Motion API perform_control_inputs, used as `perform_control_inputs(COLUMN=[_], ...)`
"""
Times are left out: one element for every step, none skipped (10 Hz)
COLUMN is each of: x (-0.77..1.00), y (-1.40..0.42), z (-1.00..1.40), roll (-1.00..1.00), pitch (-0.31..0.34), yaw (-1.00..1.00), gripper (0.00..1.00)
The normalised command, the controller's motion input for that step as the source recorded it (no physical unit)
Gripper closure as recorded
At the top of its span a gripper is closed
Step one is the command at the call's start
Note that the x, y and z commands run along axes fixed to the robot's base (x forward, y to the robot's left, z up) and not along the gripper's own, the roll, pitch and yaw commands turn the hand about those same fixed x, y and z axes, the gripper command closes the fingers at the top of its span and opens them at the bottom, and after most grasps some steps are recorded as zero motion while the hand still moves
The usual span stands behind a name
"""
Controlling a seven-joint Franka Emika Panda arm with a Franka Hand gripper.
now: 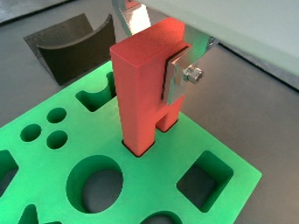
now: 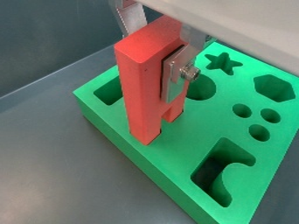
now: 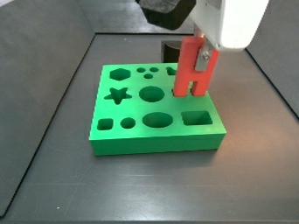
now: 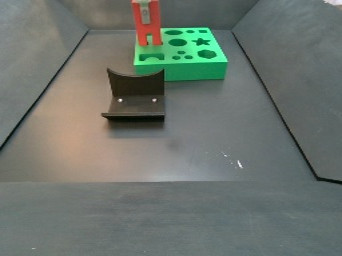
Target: Insert the double-square object.
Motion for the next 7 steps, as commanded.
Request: perform_control_inputs(x=[0.01, 0.03, 0.01, 0.00, 0.00, -0.01, 0.00], y=[-0.05, -0.04, -0.03, -0.02, -0.02, 0.02, 0.00], z=[-0.35, -0.33, -0.30, -0.26, -0.21, 0.00, 0.00], roll=[0.00, 0.00, 0.00, 0.00, -0.01, -0.05, 0.00], pitch=[-0.041, -0.030, -0.026, -0.026, -0.053, -0.043, 0.000], yaw=[-0.19, -0.21, -0.24, -0.21, -0.18, 0.00, 0.00], gripper=[1.00, 1.00, 1.00, 1.00, 1.00, 1.00, 1.00])
